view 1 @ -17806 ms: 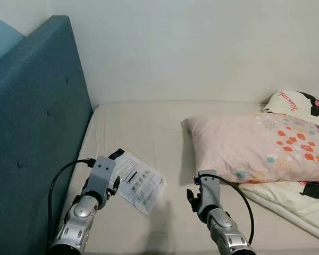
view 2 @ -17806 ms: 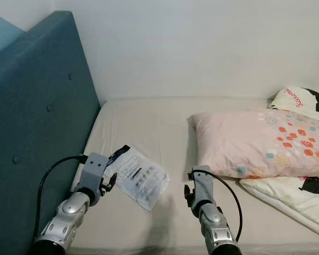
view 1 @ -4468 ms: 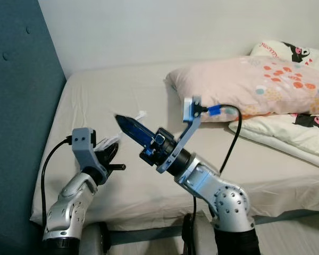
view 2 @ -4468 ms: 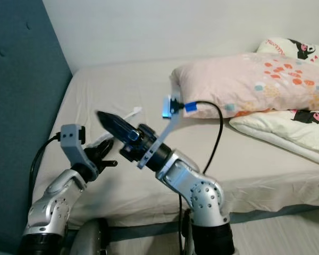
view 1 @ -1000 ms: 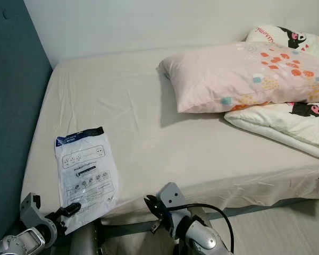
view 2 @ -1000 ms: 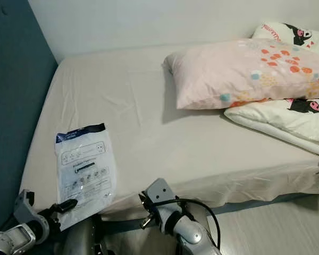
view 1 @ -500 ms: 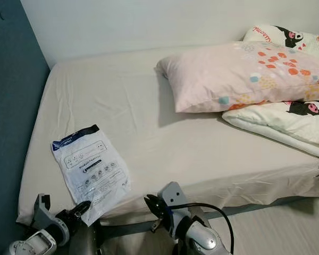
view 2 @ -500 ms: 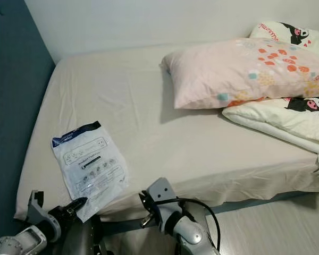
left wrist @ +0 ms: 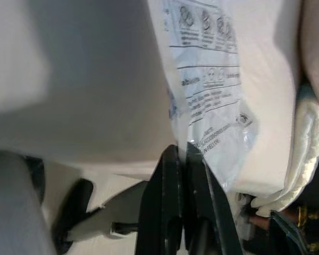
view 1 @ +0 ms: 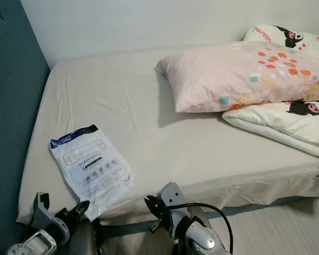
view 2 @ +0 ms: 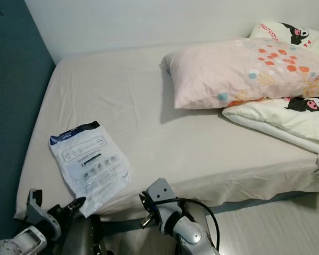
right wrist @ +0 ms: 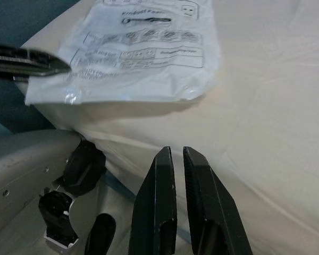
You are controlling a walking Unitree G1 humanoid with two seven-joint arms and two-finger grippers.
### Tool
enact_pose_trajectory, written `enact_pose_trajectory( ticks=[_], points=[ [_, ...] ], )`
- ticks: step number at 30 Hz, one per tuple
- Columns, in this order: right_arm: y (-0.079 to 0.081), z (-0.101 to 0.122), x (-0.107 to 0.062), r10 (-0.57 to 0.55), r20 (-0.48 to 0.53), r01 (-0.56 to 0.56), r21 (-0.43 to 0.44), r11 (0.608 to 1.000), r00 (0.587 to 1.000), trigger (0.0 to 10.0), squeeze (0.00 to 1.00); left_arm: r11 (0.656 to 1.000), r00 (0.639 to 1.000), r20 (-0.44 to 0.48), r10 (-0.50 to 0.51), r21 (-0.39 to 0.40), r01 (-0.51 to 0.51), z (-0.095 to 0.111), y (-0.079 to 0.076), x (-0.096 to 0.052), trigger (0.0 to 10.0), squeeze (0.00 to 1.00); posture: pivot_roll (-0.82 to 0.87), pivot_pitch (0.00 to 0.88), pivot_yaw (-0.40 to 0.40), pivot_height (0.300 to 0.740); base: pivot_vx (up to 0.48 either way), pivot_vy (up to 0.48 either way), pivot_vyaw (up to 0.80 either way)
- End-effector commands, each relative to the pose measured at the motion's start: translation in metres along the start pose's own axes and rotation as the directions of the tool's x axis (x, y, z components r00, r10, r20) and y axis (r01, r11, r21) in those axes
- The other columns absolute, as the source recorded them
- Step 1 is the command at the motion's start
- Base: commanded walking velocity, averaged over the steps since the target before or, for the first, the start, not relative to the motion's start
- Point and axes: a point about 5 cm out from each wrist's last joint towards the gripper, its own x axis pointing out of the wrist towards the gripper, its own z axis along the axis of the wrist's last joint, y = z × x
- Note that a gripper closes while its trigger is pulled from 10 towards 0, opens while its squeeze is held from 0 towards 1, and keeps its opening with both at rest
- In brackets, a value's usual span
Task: Clean up the room
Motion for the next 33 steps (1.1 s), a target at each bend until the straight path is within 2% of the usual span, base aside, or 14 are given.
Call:
enact_pose_trajectory(
  ticks=[1, 3, 5, 6, 8, 9, 10, 11, 15, 17, 18, 24, 26, 33],
  points=[
    [-0.002, -0.003, -0.001, -0.02, 0.0, 0.02, 0.003, 1.0, 1.0, 10.0, 0.0, 0.995, 0.997, -0.033, -0.069, 0.076, 0.071, -0.005, -0.015, 0.005, 0.0, 0.0, -0.05, 0.229, -0.043, 0.57, 0.0, 0.0, 0.0],
    [-0.016, 0.01, 0.002, -0.096, 0.065, 0.096, -0.005, 0.995, 0.993, 10.0, 0.0, 0.927, 0.963, 0.013, -0.27, 0.275, 0.256, 0.005, -0.075, 0.02, 0.0, 0.0, -0.04, 0.192, -0.043, 0.57, 0.0, 0.0, 0.0],
    [-0.016, 0.01, 0.002, -0.096, 0.065, 0.096, -0.005, 0.995, 0.993, 10.0, 0.0, 0.927, 0.963, 0.013, -0.27, 0.275, 0.256, 0.005, -0.075, 0.02, 0.0, 0.0, -0.04, 0.192, -0.043, 0.57, 0.0, 0.0, 0.0],
    [-0.022, 0.016, 0.003, -0.132, 0.093, 0.133, -0.003, 0.991, 0.987, 10.0, 0.0, 0.894, 0.945, 0.076, -0.318, 0.357, 0.271, 0.013, -0.097, 0.024, 0.0, 0.0, -0.04, 0.186, -0.043, 0.57, 0.0, 0.0, 0.0],
    [-0.033, 0.023, 0.004, -0.193, 0.122, 0.194, 0.004, 0.981, 0.974, 10.0, 0.0, 0.832, 0.936, 0.235, -0.262, 0.546, 0.096, 0.025, -0.115, 0.032, 0.0, 0.0, -0.03, 0.14, -0.037, 0.57, 0.0, 0.0, 0.0],
    [-0.037, 0.023, 0.004, -0.21, 0.126, 0.213, -0.008, 0.977, 0.969, 10.0, 0.0, 0.796, 0.928, 0.271, -0.254, 0.604, 0.041, 0.025, -0.118, 0.034, 0.0, 0.0, -0.03, 0.13, -0.036, 0.57, 0.0, 0.0, 0.0],
    [-0.037, 0.023, 0.004, -0.21, 0.126, 0.213, -0.008, 0.977, 0.969, 10.0, 0.0, 0.796, 0.928, 0.271, -0.254, 0.604, 0.041, 0.025, -0.118, 0.034, 0.0, 0.0, -0.03, 0.13, -0.036, 0.57, 0.0, 0.0, 0.0],
    [-0.041, 0.021, 0.005, -0.225, 0.11, 0.227, -0.006, 0.974, 0.968, 10.0, 0.0, 0.744, 0.914, 0.316, -0.254, 0.668, -0.024, 0.023, -0.122, 0.034, 0.0, 0.0, -0.03, 0.11, -0.037, 0.57, 0.0, 0.0, 0.0],
    [-0.046, 0.019, 0.005, -0.246, 0.099, 0.249, -0.013, 0.969, 0.964, 10.0, 0.0, 0.76, 0.893, 0.384, -0.233, 0.645, -0.079, 0.02, -0.12, 0.034, 0.0, 0.0, -0.03, 0.097, -0.037, 0.57, 0.0, 0.0, 0.0],
    [-0.047, 0.018, 0.005, -0.25, 0.098, 0.253, -0.025, 0.967, 0.963, 10.0, 0.0, 0.71, 0.882, 0.408, -0.234, 0.691, -0.131, 0.019, -0.122, 0.034, 0.0, 0.0, -0.03, 0.083, -0.037, 0.57, 0.0, 0.0, 0.0],
    [-0.047, 0.018, 0.005, -0.252, 0.099, 0.256, -0.036, 0.966, 0.963, 10.0, 0.0, 0.689, 0.883, 0.407, -0.235, 0.71, -0.144, 0.017, -0.124, 0.035, 10.0, 0.0, -0.03, 0.078, -0.036, 0.57, 0.0, 0.0, 0.0],
    [-0.048, 0.017, 0.005, -0.257, 0.104, 0.263, -0.043, 0.964, 0.961, 10.0, 0.0, 0.665, 0.874, 0.429, -0.227, 0.724, -0.183, 0.014, -0.13, 0.034, 10.0, 0.0, -0.03, 0.077, -0.035, 0.57, 0.0, 0.0, 0.0],
    [-0.048, 0.019, 0.006, -0.268, 0.113, 0.276, -0.06, 0.959, 0.957, 10.0, 0.0, 0.603, 0.864, 0.47, -0.179, 0.747, -0.281, 0.013, -0.127, 0.042, 10.0, 0.0, -0.03, 0.078, -0.034, 0.57, 0.0, 0.0, 0.0],
    [-0.048, 0.018, 0.005, -0.262, 0.118, 0.267, -0.035, 0.963, 0.958, 10.0, 0.0, 0.561, 0.869, 0.465, -0.171, 0.771, -0.302, 0.01, -0.124, 0.044, 10.0, 0.0, -0.03, 0.077, -0.035, 0.57, 0.0, 0.0, 0.0]
  ],
)
